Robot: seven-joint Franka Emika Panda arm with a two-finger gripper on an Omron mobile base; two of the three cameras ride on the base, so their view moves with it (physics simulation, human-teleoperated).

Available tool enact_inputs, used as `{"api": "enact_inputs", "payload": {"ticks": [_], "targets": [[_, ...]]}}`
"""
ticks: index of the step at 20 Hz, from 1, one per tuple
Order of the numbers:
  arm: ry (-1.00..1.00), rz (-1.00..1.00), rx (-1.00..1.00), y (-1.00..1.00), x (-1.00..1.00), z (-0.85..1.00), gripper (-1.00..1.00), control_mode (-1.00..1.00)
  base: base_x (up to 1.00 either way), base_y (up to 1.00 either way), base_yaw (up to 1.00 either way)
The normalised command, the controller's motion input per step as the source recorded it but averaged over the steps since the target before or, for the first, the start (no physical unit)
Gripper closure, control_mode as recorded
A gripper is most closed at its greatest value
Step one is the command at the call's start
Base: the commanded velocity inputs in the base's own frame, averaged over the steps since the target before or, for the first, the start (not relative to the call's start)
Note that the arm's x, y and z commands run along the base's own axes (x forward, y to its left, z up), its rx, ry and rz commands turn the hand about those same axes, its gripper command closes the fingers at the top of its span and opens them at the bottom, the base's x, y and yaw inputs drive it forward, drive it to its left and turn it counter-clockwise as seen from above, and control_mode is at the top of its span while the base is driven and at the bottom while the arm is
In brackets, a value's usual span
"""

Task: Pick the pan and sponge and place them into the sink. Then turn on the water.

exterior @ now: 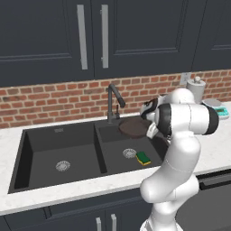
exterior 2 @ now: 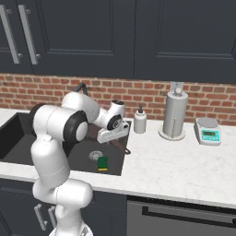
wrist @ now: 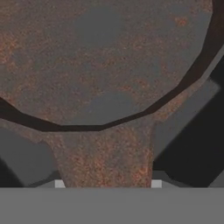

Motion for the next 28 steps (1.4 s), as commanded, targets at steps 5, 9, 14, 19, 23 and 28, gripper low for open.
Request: {"api": "enact_inputs", "payload": {"ticks": [5, 9, 14, 19, 23, 28], "targets": [[0.00, 0.00, 0.00, 0.26, 0.00, -0.34, 1.00, -1.00, 0.00, 0.00, 0.00], [0.00, 0.00, 0.00, 0.40, 0.02, -0.37, 1.00, -1.00, 0.00, 0.00, 0.00], [0.00, 0.00, 0.00, 0.36, 0.17, -0.41, 1.00, -1.00, 0.00, 0.00, 0.00], [0.00, 0.00, 0.00, 0.36, 0.21, -0.50, 1.00, -1.00, 0.00, 0.00, 0.00], [-0.01, 0.00, 0.00, 0.14, 0.12, -0.56, 1.00, -1.00, 0.00, 0.00, 0.00], [-0.04, 0.00, 0.00, 0.38, 0.01, -0.55, 1.00, -1.00, 0.00, 0.00, 0.00]]}}
